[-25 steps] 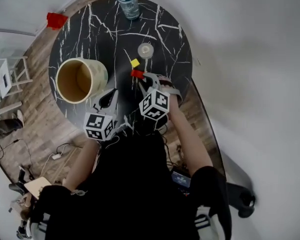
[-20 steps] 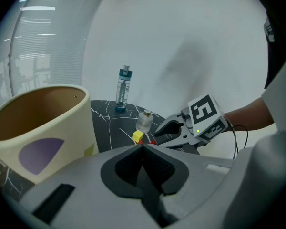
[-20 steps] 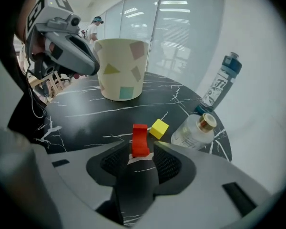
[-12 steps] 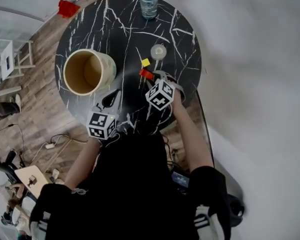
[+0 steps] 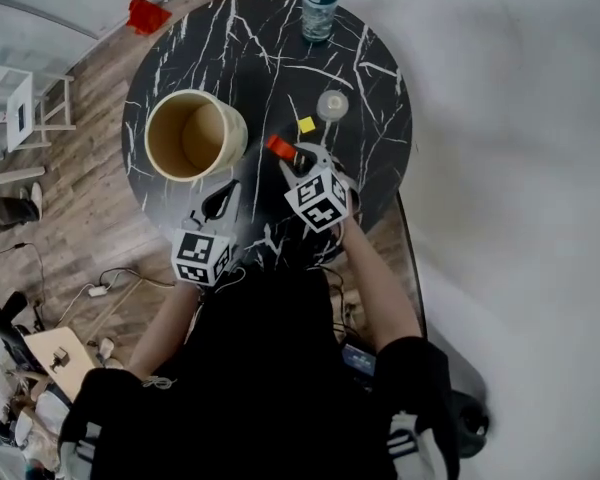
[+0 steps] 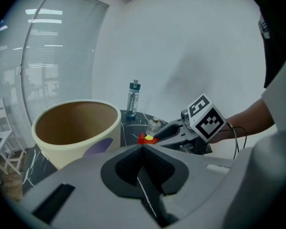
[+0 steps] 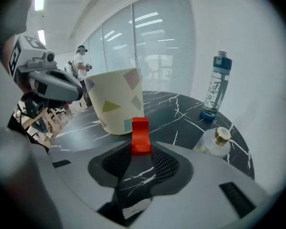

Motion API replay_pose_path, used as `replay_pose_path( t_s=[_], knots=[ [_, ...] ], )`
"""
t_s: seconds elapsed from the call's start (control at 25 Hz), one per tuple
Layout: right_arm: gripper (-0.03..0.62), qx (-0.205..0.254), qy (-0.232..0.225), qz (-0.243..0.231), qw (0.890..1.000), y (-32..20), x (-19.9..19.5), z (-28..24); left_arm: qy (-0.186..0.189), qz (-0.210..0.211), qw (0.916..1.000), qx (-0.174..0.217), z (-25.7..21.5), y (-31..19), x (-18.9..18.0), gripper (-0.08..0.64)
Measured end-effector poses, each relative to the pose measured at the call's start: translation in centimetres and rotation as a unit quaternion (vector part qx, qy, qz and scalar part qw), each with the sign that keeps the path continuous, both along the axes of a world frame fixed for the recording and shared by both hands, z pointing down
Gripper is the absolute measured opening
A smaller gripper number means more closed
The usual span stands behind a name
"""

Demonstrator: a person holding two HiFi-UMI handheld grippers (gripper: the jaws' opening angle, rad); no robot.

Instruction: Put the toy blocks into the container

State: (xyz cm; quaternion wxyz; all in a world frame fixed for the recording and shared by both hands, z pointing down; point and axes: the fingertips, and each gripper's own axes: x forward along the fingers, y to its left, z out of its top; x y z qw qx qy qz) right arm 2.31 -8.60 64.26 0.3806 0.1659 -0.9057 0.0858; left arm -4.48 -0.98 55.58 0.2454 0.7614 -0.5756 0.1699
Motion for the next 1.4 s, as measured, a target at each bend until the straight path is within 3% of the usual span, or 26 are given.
replay_pose_path(
  t_s=[0.28,0.56,0.8,1.4],
  knots=[
    [0.120,0.040,-0.068,0.066,0.995,0.1,-2.6,-6.2,-0.016,0.016,0.9986,0.048,-4.1,0.7,-1.1,0.000],
    [0.121,0.094,-0.143,0.083,0.982,0.1,-5.1,-13.4,-0.004,0.002,0.9950,0.100,-8.3,0.5,-3.1,-0.001],
    [0.121,0.147,-0.178,0.064,0.971,0.7,-8.3,-18.2,-0.020,-0.023,0.9918,0.124,-10.5,1.4,-6.5,-0.001],
    [0.121,0.116,-0.170,-0.031,0.978,4.8,-17.0,-16.4,-0.023,-0.123,0.9865,0.106,-9.4,6.0,-14.0,-0.001]
  ],
)
